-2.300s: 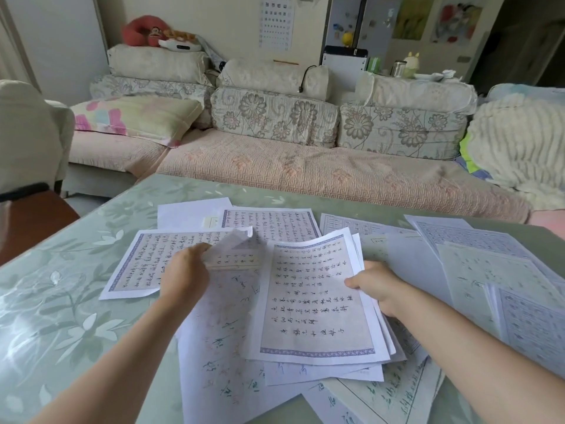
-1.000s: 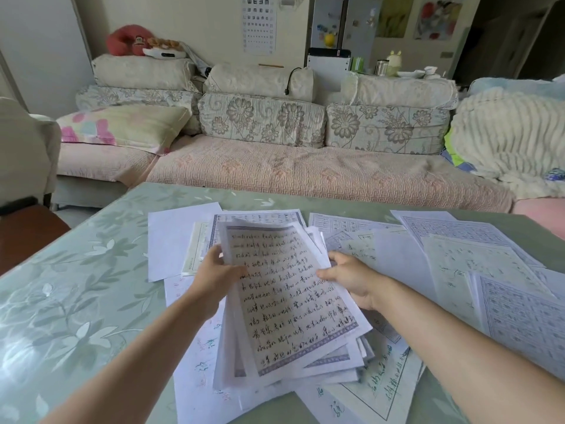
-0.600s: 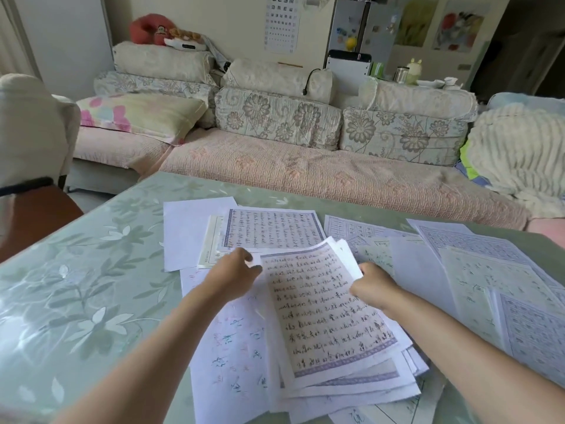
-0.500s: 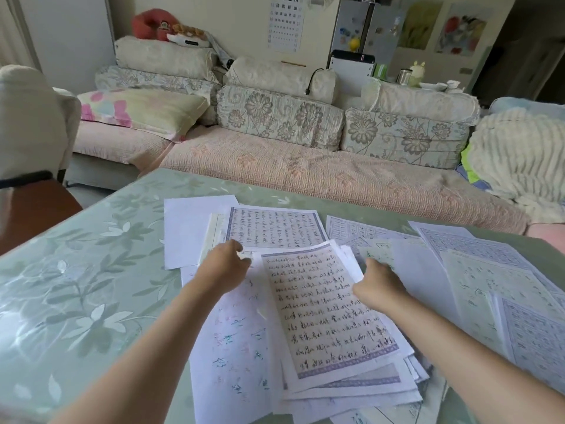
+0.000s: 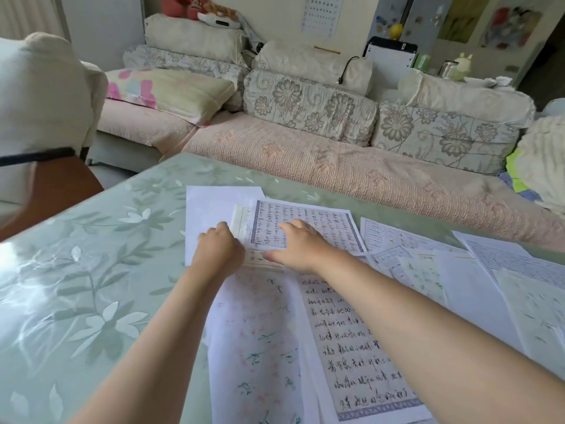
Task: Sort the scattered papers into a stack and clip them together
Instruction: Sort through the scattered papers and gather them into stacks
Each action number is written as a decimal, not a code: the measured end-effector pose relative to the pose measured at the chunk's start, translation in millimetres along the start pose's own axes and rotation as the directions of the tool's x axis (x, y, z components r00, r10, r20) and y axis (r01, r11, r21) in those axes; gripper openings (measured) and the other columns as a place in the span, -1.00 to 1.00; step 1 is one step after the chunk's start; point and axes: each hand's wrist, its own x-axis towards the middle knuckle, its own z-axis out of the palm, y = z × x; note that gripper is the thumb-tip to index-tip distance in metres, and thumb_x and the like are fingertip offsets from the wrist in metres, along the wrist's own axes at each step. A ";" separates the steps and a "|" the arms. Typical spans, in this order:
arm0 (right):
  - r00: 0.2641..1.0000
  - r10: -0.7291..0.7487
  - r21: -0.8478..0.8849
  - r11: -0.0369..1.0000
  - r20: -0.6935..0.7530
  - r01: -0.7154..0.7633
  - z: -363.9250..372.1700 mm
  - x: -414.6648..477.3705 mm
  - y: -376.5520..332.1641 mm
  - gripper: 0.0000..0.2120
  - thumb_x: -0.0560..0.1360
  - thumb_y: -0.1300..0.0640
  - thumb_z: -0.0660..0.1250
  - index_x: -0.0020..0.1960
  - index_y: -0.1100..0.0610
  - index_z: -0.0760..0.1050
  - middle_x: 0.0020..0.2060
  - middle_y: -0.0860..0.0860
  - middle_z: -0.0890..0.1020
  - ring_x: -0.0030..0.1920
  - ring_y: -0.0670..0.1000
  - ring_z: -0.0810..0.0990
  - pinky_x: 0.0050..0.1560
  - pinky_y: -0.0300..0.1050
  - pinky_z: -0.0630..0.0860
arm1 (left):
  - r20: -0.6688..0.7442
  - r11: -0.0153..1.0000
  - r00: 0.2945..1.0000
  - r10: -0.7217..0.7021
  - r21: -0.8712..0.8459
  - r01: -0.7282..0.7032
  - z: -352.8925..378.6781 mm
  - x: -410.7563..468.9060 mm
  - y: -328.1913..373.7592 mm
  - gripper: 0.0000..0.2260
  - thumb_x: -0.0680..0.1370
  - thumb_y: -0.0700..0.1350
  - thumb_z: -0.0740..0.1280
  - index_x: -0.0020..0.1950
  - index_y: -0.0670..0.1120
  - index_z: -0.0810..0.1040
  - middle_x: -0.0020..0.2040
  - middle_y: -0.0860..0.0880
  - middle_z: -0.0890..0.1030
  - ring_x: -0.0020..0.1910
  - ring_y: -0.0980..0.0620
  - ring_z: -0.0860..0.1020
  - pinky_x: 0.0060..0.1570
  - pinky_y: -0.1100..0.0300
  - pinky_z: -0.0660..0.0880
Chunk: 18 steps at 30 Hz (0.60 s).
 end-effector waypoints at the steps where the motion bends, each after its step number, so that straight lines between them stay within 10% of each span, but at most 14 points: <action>1: 0.999 0.009 0.008 1.000 0.037 -0.009 4.1 6.2 -0.7 -0.06 0.42 -0.42 0.27 0.61 0.02 0.04 0.60 0.05 0.09 0.59 0.10 0.03 0.55 0.13 0.08 | 0.009 0.998 0.999 -0.039 -0.044 0.039 -0.3 4.0 1.3 -0.65 0.59 -0.17 0.12 0.36 -0.24 0.32 0.30 -0.26 0.44 0.30 -0.25 0.36 0.16 0.04 0.32; 8: 0.991 -0.116 -0.113 0.986 0.070 0.123 30.4 15.8 7.9 0.02 0.30 -0.60 0.13 0.60 -0.11 0.01 0.61 -0.01 0.05 0.58 0.10 0.04 0.53 0.21 0.05 | 0.093 0.838 0.967 -0.236 -0.485 0.251 2.3 18.9 3.8 -0.80 0.47 -0.18 0.34 -0.29 -0.16 0.36 -0.35 -0.11 0.45 -0.45 -0.06 0.40 -0.48 0.25 0.25; 12: 0.977 -0.205 -0.062 0.976 0.052 0.208 27.7 8.1 12.1 0.02 0.32 -0.58 0.20 0.60 -0.08 0.05 0.60 -0.05 0.10 0.57 0.06 0.09 0.55 0.16 0.04 | 0.235 0.680 0.936 -0.261 -0.644 0.351 -4.3 20.3 -4.1 -0.81 0.44 -0.13 0.45 -0.23 -0.22 0.54 -0.34 -0.13 0.50 -0.44 -0.02 0.36 -0.37 0.21 0.28; 18: 0.932 -0.361 0.009 0.933 0.008 0.361 30.3 -5.2 7.2 -0.06 0.36 -0.39 0.37 0.59 -0.05 0.12 0.57 -0.09 0.20 0.55 -0.03 0.16 0.56 0.05 0.08 | 0.252 0.741 0.957 -0.146 -0.613 0.274 1.6 14.7 4.3 -0.92 0.47 -0.17 0.43 -0.11 -0.18 0.63 -0.22 -0.13 0.66 -0.36 -0.05 0.59 -0.43 0.20 0.52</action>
